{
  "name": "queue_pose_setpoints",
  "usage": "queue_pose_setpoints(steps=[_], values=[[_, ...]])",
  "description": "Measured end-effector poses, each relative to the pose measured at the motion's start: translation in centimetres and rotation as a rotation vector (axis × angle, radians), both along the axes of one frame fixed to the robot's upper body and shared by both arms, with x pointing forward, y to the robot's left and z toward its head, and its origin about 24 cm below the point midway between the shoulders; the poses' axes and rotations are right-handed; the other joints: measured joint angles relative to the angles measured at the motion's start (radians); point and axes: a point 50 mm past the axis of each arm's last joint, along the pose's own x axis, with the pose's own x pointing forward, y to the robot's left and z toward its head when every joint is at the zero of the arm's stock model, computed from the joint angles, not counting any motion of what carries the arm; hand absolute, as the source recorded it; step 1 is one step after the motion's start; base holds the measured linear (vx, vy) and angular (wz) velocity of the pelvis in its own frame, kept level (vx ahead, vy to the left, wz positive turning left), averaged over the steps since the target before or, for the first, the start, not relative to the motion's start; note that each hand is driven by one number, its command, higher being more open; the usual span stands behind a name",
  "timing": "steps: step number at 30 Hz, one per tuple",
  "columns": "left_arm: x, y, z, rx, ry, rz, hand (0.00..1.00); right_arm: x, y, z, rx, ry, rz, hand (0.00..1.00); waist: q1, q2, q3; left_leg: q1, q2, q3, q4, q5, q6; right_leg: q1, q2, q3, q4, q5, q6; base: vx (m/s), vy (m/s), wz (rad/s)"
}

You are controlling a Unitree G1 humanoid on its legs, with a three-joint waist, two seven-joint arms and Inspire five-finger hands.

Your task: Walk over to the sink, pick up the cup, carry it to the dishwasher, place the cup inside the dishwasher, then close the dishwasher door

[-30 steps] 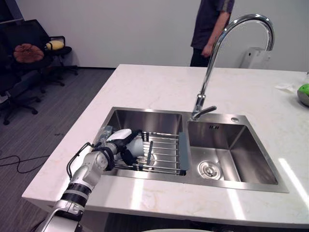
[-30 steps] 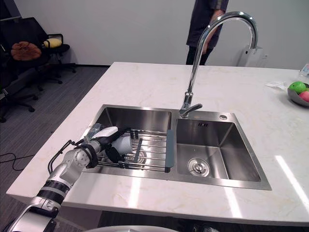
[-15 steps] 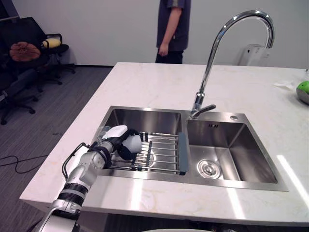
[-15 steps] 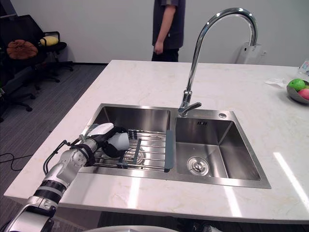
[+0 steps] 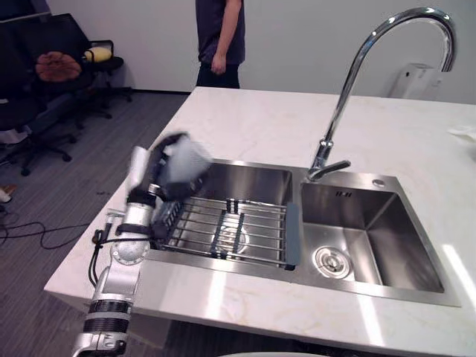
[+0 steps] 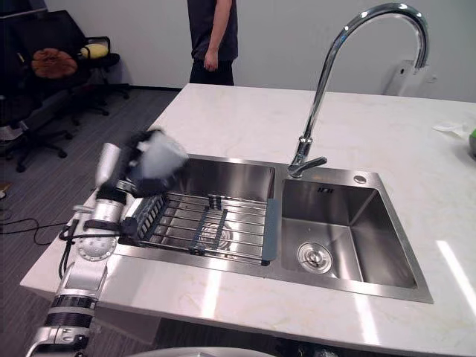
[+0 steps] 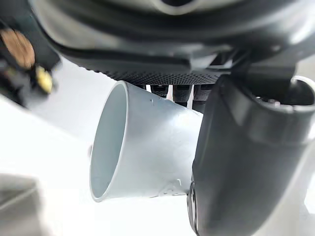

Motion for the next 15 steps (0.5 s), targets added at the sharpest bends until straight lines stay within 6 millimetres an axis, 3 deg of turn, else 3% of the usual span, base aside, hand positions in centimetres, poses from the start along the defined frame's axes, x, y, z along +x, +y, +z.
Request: queue_pose_setpoints(steps=[4,9,12,13,14,15], values=[[-3.1,0.4,-0.3,-0.14,-0.088,0.072,0.0,-0.2,0.0,-0.1,-0.005,0.011,0.012,1.0,0.036,-0.008,0.006,-0.012,0.003,-0.021,0.029,-0.014,0.006,0.006,-0.003,-0.014,0.012,-0.009,0.0,-0.03,-0.023,0.13],[-7.1,0.7,-3.4,-0.328,-0.014,0.192,0.0,-0.4,-0.1,0.1,0.005,-0.035,-0.036,1.0,0.064,-0.007,0.049,-0.088,0.006,-0.145,0.101,-0.033,0.02,0.033,-0.015,-0.118,0.026,-0.019,0.004,-0.06,-0.02,0.54],[-7.4,-0.3,-4.2,-0.386,0.007,0.186,0.0,-0.7,-0.4,0.3,0.003,-0.079,-0.091,1.0,0.065,0.001,0.071,-0.163,-0.014,-0.269,0.077,0.007,0.038,0.025,-0.029,-0.249,0.052,-0.043,-0.002,-0.17,-0.003,1.19],[-7.5,-0.4,-4.0,-0.385,0.004,0.181,0.0,-0.6,-0.5,0.3,0.001,-0.083,-0.091,1.0,0.068,0.001,0.072,-0.18,-0.013,-0.273,0.074,0.005,0.041,0.014,-0.031,-0.269,0.064,-0.045,-0.004,-0.18,0.014,1.11],[-7.7,-0.7,-3.8,-0.381,-0.005,0.166,0.0,-0.4,-0.6,0.4,-0.009,-0.086,-0.098,1.0,0.074,-0.012,0.075,-0.204,-0.01,-0.218,0.077,-0.029,0.087,0.002,-0.043,-0.307,0.076,-0.034,-0.008,-0.16,0.087,1.03],[-7.4,-1.3,-3.7,-0.387,-0.014,0.134,0.0,-0.3,-0.1,0.2,-0.006,-0.067,-0.107,1.0,0.075,-0.048,0.095,-0.235,0.006,-0.14,0.168,-0.066,0.163,0.0,-0.088,-0.354,0.083,-0.029,-0.014,-0.12,0.075,1.02]])
